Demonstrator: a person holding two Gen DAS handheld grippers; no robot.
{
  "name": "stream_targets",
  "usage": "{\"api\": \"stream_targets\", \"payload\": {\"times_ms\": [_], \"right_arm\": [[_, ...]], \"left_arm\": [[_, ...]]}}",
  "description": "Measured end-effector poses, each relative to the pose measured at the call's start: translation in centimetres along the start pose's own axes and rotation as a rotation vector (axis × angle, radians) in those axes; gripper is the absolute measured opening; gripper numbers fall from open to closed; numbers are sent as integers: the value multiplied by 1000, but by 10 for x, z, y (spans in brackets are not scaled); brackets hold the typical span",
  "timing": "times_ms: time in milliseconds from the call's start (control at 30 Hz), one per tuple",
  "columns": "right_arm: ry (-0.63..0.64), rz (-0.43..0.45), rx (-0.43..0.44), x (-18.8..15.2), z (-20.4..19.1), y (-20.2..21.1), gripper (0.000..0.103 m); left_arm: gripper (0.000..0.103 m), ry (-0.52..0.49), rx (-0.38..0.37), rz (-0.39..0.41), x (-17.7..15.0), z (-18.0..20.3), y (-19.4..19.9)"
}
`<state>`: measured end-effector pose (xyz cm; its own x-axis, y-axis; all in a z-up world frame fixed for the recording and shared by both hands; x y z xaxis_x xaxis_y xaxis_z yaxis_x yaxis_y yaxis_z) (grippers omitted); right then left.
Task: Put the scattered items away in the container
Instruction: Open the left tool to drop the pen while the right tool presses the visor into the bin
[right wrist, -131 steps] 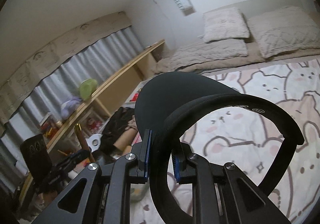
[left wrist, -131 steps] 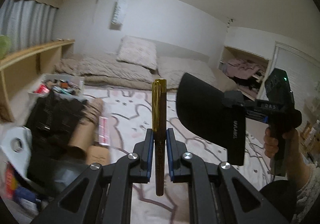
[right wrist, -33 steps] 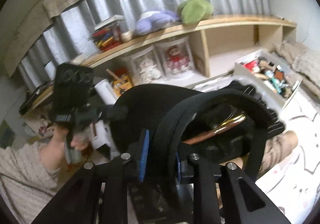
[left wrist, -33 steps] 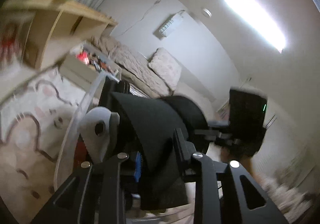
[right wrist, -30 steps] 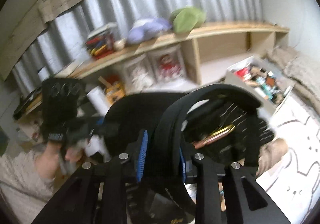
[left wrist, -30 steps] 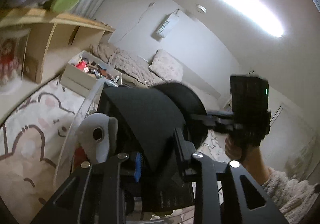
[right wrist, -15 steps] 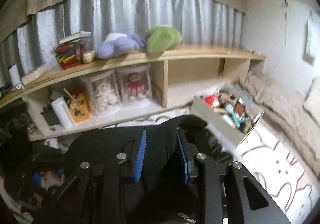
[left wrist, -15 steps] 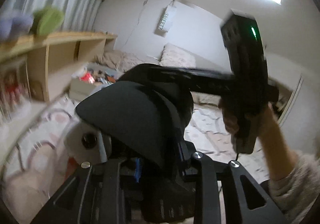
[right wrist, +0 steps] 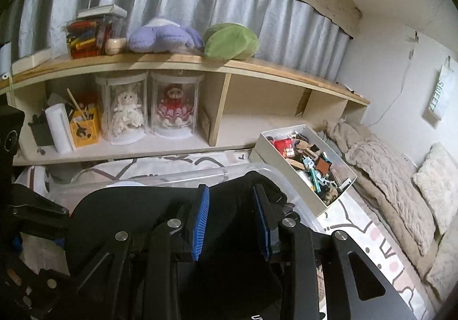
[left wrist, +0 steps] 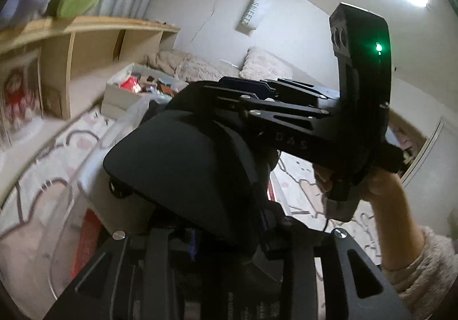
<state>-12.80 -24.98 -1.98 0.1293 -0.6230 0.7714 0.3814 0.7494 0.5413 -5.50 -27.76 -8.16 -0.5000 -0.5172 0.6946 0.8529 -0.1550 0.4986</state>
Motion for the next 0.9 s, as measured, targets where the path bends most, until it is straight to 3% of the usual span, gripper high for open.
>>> {"api": "stream_targets", "payload": {"times_ms": [300, 433, 600, 667, 733, 900], "right_arm": [[-32, -19, 76, -6, -2, 8, 34], [7, -26, 89, -8, -9, 14, 34], [40, -29, 99, -15, -15, 17, 34], [57, -32, 94, -17, -18, 17, 34], [65, -35, 89, -19, -20, 17, 34], [52, -23, 88, -22, -18, 18, 35]], "left_arm": [[32, 1, -69, -58, -20, 31, -2], [32, -67, -46, -85, -35, 55, -11], [33, -54, -47, -111, -46, 56, -15], [48, -33, -70, -120, -51, 54, -11], [74, -32, -72, -103, -55, 53, 0], [76, -53, -29, -59, -56, 43, 35]]}}
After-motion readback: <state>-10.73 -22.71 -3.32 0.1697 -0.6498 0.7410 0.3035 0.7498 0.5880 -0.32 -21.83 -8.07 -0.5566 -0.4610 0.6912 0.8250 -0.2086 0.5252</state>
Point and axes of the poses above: each gripper's, at about its wrist camera, not at the fingertips, and y roughly against the way its jaws point, z to its right, x to its top, the point moved 7 cm from there along -y, roughly the way its jaws point, and after that the axes turned 9 degrees about y, right-handed, at the moved point
